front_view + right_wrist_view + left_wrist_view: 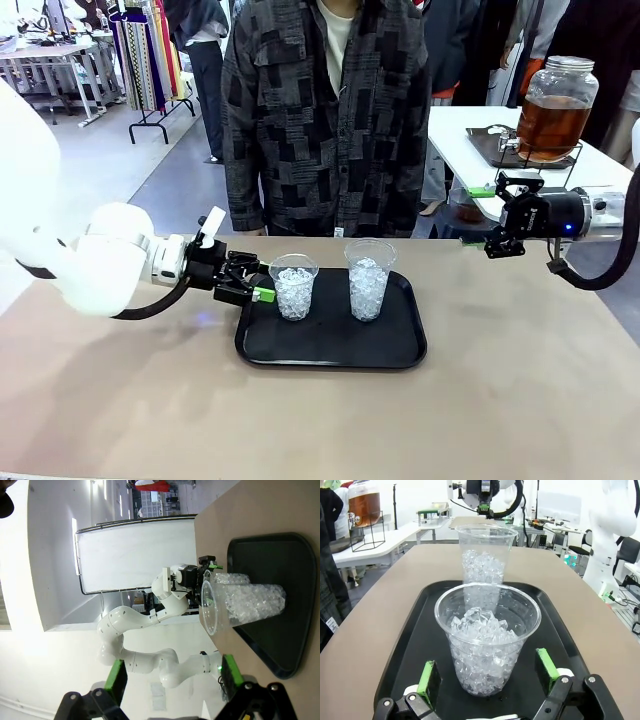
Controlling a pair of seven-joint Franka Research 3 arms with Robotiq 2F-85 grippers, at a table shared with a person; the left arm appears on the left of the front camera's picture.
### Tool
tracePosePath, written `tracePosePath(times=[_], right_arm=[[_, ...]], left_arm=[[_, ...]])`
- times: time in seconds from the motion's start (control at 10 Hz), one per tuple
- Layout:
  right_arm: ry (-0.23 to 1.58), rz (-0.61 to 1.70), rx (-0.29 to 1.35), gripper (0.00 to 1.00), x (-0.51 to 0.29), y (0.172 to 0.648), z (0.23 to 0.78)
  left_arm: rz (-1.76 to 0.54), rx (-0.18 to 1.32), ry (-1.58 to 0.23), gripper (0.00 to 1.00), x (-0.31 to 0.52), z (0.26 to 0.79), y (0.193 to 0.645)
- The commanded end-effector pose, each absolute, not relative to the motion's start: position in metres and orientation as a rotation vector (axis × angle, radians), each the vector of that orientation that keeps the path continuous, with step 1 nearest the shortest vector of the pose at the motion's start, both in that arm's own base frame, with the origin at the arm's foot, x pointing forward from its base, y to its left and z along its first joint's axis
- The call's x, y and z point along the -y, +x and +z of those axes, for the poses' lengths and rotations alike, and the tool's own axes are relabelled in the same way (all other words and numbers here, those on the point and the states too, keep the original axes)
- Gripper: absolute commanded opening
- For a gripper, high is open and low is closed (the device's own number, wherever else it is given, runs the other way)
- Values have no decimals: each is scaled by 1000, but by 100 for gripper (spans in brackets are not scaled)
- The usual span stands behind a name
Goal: Pour the drink into the iced cup.
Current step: Pick up the iced cup indicated by the human and present it to them.
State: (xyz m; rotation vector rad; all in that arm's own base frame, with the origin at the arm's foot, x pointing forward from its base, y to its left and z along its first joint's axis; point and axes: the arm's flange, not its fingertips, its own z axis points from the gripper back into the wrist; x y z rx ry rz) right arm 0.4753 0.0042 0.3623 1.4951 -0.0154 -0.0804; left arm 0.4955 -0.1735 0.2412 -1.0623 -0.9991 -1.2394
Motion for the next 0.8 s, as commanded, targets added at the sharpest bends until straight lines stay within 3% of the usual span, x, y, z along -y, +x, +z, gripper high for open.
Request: tracePosePath(times=[0.0, 0.7], right_arm=[[1494, -77, 20, 100, -5, 475, 364], [1494, -77, 20, 100, -5, 475, 364]], left_arm=[[-1247, 1023, -1067, 100, 181, 236, 497], [-1261, 1018, -1085, 100, 197, 237, 495]])
